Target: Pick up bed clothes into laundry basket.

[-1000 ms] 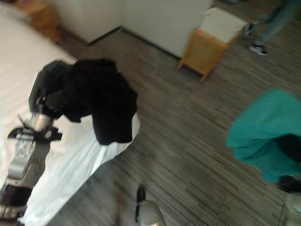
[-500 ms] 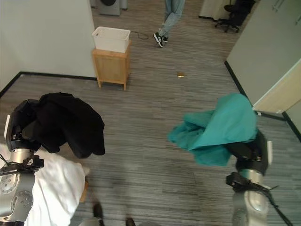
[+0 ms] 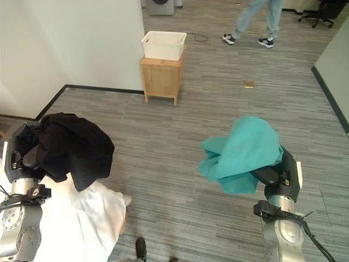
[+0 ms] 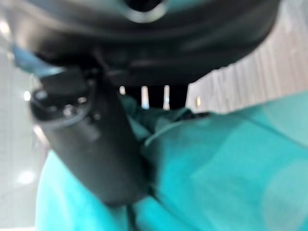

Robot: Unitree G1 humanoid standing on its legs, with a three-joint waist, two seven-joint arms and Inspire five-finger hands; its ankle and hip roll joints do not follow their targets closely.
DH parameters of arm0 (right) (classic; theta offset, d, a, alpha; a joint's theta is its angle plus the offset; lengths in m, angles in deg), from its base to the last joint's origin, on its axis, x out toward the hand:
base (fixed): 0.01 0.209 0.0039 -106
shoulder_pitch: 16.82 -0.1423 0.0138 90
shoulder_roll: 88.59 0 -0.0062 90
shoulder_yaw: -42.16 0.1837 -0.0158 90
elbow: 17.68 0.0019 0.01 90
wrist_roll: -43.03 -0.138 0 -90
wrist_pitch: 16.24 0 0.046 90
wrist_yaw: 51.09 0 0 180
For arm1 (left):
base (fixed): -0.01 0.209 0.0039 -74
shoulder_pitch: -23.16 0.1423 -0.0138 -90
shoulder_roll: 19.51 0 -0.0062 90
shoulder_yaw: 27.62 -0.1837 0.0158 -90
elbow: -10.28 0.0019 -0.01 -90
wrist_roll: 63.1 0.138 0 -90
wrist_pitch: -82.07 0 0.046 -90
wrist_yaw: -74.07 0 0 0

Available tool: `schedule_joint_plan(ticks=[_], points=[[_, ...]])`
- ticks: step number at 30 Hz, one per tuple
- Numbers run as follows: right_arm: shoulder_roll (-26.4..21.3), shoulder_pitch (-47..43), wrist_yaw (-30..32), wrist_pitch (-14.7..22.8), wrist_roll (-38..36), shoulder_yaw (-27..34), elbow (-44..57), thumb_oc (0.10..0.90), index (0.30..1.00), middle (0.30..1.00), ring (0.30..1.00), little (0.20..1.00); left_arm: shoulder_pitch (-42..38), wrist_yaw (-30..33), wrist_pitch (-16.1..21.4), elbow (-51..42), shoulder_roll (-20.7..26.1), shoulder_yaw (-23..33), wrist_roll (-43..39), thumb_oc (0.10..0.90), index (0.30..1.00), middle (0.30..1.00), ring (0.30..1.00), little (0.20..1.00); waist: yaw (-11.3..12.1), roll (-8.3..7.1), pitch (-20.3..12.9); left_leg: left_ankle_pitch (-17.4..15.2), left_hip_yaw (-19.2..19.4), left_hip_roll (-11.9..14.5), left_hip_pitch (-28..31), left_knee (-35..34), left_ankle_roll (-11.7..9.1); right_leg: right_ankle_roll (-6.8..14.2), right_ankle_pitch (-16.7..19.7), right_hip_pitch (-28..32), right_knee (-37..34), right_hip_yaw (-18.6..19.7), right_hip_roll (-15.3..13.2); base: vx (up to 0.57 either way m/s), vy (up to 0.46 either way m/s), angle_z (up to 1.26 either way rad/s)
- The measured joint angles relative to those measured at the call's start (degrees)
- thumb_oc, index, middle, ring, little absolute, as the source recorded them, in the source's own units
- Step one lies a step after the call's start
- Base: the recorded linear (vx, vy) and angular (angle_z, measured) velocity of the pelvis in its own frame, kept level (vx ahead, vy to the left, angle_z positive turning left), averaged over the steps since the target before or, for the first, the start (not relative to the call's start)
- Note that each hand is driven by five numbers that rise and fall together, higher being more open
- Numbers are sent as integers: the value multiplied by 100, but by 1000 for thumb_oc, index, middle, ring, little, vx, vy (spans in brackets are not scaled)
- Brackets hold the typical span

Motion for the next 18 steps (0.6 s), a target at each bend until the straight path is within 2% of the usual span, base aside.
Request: schedule_joint_plan(ticks=[4, 6, 14, 16, 18], points=[[0, -180, 3, 0, 50, -42, 9, 400, 300, 300, 300, 300, -3, 37, 0, 89, 3, 4, 1, 400, 300, 300, 300, 300, 38, -154, 59, -19, 11, -32, -95, -19, 23, 9, -5, -96, 4, 30, -31, 68, 12, -3], [1, -176, 9, -2, 73, -43, 7, 400, 300, 300, 300, 300, -2, 104, 0, 141, 3, 4, -1, 400, 300, 300, 300, 300, 38, -184, 77, 22, 6, -38, -172, -11, 20, 13, -2, -172, 7, 27, -34, 61, 6, 1], [0, -195, 167, -3, 284, 60, 8, 400, 300, 300, 300, 300, -2, 113, 0, 191, 18, 1, 10, 400, 300, 300, 300, 300, 28, -171, 73, 2, -28, -12, -277, -6, 47, 42, -19, -285, 16, 1, -14, 59, -1, 1], [2, -202, 224, -2, 291, 188, 9, 400, 300, 300, 300, 300, 29, 115, -4, 192, 216, 3, 162, 400, 300, 300, 300, 300, -37, -155, 76, -4, 2, 1, -293, -1, 50, 43, -19, -310, 16, 12, -10, 15, 12, -4], [4, -234, 283, 0, 290, 254, 11, 400, 300, 300, 300, 300, 58, 105, -9, 189, 491, -13, 427, 400, 300, 300, 300, 300, -42, -116, 96, -9, 126, 64, -256, 6, 64, 167, -98, -444, 271, 123, 33, -2, 46, -30]])
